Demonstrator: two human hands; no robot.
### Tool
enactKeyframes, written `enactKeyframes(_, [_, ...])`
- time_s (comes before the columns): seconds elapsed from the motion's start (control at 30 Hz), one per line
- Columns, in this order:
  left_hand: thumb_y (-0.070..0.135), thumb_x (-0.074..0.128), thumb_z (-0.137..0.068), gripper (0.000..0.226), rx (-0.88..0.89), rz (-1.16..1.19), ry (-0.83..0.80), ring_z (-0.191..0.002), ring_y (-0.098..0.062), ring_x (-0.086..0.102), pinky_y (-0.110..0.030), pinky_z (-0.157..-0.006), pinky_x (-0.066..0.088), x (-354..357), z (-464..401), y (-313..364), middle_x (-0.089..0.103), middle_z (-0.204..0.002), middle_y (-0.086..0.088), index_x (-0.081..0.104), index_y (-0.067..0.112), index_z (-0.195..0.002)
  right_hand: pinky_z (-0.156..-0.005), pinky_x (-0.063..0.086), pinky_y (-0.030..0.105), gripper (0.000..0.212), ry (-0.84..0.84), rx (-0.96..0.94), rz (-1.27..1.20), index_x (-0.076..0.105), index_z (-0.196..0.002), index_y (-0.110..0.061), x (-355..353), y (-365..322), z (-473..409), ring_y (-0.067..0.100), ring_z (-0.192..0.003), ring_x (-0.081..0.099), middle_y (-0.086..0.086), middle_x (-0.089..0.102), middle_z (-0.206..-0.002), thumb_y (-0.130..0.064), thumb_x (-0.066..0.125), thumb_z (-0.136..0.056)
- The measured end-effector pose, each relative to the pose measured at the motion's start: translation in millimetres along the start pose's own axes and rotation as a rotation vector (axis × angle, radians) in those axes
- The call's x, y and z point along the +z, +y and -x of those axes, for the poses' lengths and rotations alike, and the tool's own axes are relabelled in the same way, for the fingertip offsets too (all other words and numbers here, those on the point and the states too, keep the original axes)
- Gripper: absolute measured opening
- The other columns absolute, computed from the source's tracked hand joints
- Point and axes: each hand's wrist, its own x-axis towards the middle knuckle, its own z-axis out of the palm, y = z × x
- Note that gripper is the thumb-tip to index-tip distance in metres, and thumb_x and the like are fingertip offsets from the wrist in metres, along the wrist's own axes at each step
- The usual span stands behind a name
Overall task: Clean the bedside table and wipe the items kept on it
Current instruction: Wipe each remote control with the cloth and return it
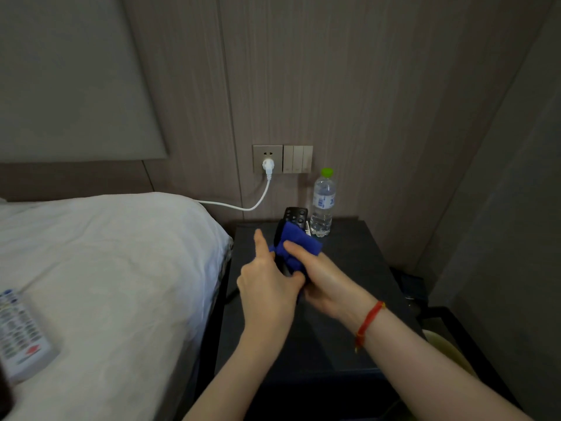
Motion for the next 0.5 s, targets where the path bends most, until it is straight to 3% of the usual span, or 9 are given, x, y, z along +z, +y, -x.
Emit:
enactKeyframes(0.13, [0.016, 0.064, -0.083, 0.086, 0.007, 0.026, -0.126, -0.111, -0.021, 0.06, -0.031, -0.094, 0.045, -3.4, 7.2, -2.3, 0.065, -0.118, -0.005, 0.01, 0.018, -0.15, -0.071, 0.051, 0.022, 0.026, 0.138, -0.128, 0.176, 0.057, -0.115, -0.008, -9.9, 1.4, -6.7, 0.021, -0.094, 0.063, 0.012, 0.066, -0.105, -0.013, 0.054, -0.09])
enactKeyframes(0.23, [0.005, 0.053, -0.082, 0.062, -0.068, 0.115, 0.011, -0.108, -0.029, 0.059, -0.032, -0.09, 0.044, -19.7, -7.6, 0.0, 0.065, -0.113, -0.01, 0.035, 0.014, -0.141, -0.052, 0.047, 0.011, 0.017, 0.245, -0.258, 0.358, 0.061, -0.104, -0.007, -11.5, 9.1, -10.7, 0.004, -0.062, 0.059, 0.005, 0.064, -0.078, -0.006, 0.057, -0.087])
enactKeyframes(0.3, [0.007, 0.052, -0.084, 0.043, -0.145, 0.187, 0.026, -0.108, -0.032, 0.058, -0.031, -0.09, 0.042, -27.4, -23.8, 4.5, 0.067, -0.108, -0.014, 0.052, 0.008, -0.127, -0.049, 0.043, 0.014, 0.008, 0.246, -0.291, 0.452, 0.063, -0.091, -0.01, -12.6, 14.7, -9.5, -0.002, -0.05, 0.054, -0.001, 0.06, -0.067, -0.007, 0.058, -0.086])
enactKeyframes(0.4, [0.024, 0.059, -0.088, 0.024, -0.19, 0.348, -0.114, -0.099, -0.036, 0.063, -0.042, -0.089, 0.049, -30.1, -39.7, 12.9, 0.069, -0.097, -0.023, 0.066, 0.002, -0.095, -0.053, 0.044, 0.013, 0.009, 0.218, -0.367, 0.647, 0.061, -0.079, -0.022, -12.2, 23.5, -5.9, 0.003, -0.066, 0.06, -0.005, 0.063, -0.074, -0.015, 0.061, -0.084])
enactKeyframes(0.5, [0.034, 0.067, -0.082, 0.036, -0.157, 0.33, -0.114, -0.079, -0.027, 0.065, -0.035, -0.076, 0.052, -28.7, -44.0, 15.9, 0.07, -0.077, -0.015, 0.07, -0.001, -0.082, -0.054, 0.042, 0.01, 0.016, 0.216, -0.451, 0.782, 0.054, -0.075, -0.029, -8.5, 24.0, -3.6, 0.001, -0.071, 0.058, -0.01, 0.06, -0.075, -0.019, 0.061, -0.085])
